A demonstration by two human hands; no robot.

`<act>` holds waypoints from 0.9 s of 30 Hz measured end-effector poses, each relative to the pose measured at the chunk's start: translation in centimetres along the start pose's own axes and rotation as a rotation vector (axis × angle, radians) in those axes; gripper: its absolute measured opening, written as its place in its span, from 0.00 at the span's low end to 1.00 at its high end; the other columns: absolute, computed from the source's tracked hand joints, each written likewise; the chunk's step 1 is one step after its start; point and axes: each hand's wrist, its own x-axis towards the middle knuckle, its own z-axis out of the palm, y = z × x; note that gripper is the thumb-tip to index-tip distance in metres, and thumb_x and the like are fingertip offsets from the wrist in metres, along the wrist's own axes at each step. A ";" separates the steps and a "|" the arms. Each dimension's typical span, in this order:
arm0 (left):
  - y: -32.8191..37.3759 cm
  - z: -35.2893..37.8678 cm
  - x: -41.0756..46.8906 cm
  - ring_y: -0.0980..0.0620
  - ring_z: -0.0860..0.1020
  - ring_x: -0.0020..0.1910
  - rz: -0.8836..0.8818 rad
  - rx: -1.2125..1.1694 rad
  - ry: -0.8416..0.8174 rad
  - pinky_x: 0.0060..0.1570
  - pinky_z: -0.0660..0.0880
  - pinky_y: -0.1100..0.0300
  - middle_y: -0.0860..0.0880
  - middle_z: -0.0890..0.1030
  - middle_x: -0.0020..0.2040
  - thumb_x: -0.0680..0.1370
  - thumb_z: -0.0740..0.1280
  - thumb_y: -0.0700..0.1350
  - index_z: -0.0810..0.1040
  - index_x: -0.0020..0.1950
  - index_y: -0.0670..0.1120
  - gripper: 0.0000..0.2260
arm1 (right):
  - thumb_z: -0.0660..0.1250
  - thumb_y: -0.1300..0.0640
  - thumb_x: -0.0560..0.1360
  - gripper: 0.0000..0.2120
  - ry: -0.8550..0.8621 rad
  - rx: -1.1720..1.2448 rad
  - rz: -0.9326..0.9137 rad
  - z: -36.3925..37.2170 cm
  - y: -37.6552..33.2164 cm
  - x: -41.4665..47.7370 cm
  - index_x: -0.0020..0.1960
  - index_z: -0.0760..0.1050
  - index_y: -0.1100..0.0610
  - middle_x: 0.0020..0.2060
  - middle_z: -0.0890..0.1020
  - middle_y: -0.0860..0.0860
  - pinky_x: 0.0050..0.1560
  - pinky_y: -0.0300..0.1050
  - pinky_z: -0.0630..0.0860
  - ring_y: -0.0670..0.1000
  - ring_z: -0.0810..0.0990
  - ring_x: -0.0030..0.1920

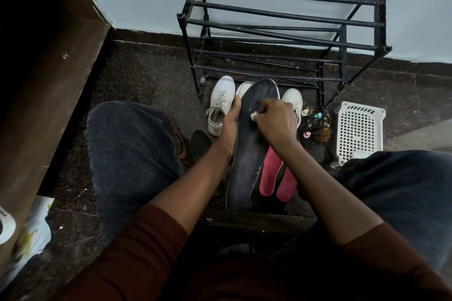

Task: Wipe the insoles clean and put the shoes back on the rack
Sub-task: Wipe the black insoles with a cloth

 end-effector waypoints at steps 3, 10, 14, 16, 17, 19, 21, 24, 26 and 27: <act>-0.1 0.0 -0.2 0.45 0.77 0.59 -0.016 -0.034 -0.027 0.68 0.65 0.51 0.41 0.80 0.57 0.81 0.51 0.59 0.79 0.60 0.39 0.28 | 0.69 0.59 0.68 0.02 0.059 -0.015 0.023 -0.1 -0.2 1.1 0.40 0.78 0.56 0.41 0.82 0.57 0.37 0.43 0.66 0.61 0.78 0.44; 0.4 0.1 0.4 0.51 0.83 0.48 0.000 0.028 0.047 0.52 0.79 0.59 0.45 0.85 0.46 0.82 0.47 0.58 0.86 0.47 0.43 0.31 | 0.69 0.63 0.67 0.05 -0.205 0.023 -0.004 0.1 0.6 -0.6 0.33 0.77 0.56 0.38 0.81 0.57 0.40 0.43 0.73 0.58 0.78 0.44; -0.2 0.3 0.4 0.53 0.84 0.45 0.056 0.018 0.036 0.45 0.80 0.61 0.48 0.86 0.44 0.83 0.47 0.55 0.87 0.43 0.46 0.29 | 0.69 0.65 0.65 0.14 -0.301 -0.018 0.019 -0.4 0.9 -0.8 0.25 0.71 0.53 0.32 0.78 0.55 0.36 0.40 0.70 0.58 0.79 0.40; -0.4 0.5 0.1 0.51 0.84 0.46 0.024 -0.015 0.005 0.45 0.79 0.59 0.46 0.85 0.45 0.82 0.49 0.58 0.86 0.46 0.44 0.29 | 0.69 0.65 0.65 0.10 -0.208 -0.015 0.046 -0.4 0.9 -0.6 0.28 0.74 0.54 0.34 0.80 0.57 0.36 0.41 0.71 0.59 0.79 0.40; -0.5 0.7 -0.1 0.50 0.83 0.47 0.007 -0.028 -0.019 0.47 0.80 0.58 0.44 0.85 0.46 0.82 0.50 0.58 0.86 0.48 0.43 0.29 | 0.70 0.64 0.65 0.06 -0.141 -0.026 0.051 -0.3 0.8 -0.4 0.31 0.77 0.56 0.36 0.80 0.58 0.37 0.42 0.71 0.59 0.79 0.41; -0.5 0.7 -0.2 0.47 0.83 0.50 -0.032 -0.066 -0.054 0.51 0.79 0.56 0.42 0.84 0.49 0.82 0.50 0.59 0.84 0.52 0.41 0.29 | 0.70 0.61 0.66 0.02 -0.022 -0.035 0.060 -0.2 0.5 0.3 0.39 0.79 0.59 0.39 0.81 0.59 0.39 0.45 0.73 0.61 0.79 0.42; -0.6 0.8 -0.5 0.46 0.82 0.51 -0.058 -0.079 -0.068 0.54 0.78 0.55 0.41 0.83 0.50 0.82 0.49 0.58 0.82 0.55 0.39 0.29 | 0.69 0.59 0.68 0.04 0.047 -0.007 0.097 -0.3 0.4 1.3 0.41 0.79 0.59 0.42 0.81 0.59 0.42 0.47 0.74 0.62 0.79 0.44; -0.7 1.0 -1.0 0.45 0.79 0.53 -0.072 -0.067 -0.042 0.58 0.74 0.53 0.41 0.80 0.53 0.82 0.49 0.59 0.75 0.61 0.39 0.27 | 0.69 0.57 0.69 0.04 0.101 0.068 0.126 -0.6 0.5 2.6 0.42 0.80 0.57 0.44 0.82 0.58 0.46 0.47 0.73 0.61 0.78 0.47; -0.4 1.2 -1.2 0.46 0.79 0.52 -0.070 -0.043 -0.036 0.57 0.75 0.54 0.41 0.80 0.52 0.81 0.48 0.59 0.74 0.61 0.38 0.28 | 0.70 0.58 0.69 0.03 0.083 0.097 0.077 -0.6 0.7 2.5 0.41 0.80 0.57 0.43 0.82 0.57 0.46 0.46 0.72 0.59 0.78 0.48; -0.2 1.3 -1.2 0.46 0.80 0.50 -0.063 -0.040 -0.026 0.54 0.76 0.55 0.41 0.81 0.50 0.82 0.48 0.59 0.76 0.58 0.38 0.28 | 0.70 0.58 0.69 0.02 0.052 0.095 0.043 -0.5 0.8 2.1 0.41 0.79 0.57 0.43 0.82 0.57 0.45 0.45 0.72 0.59 0.78 0.47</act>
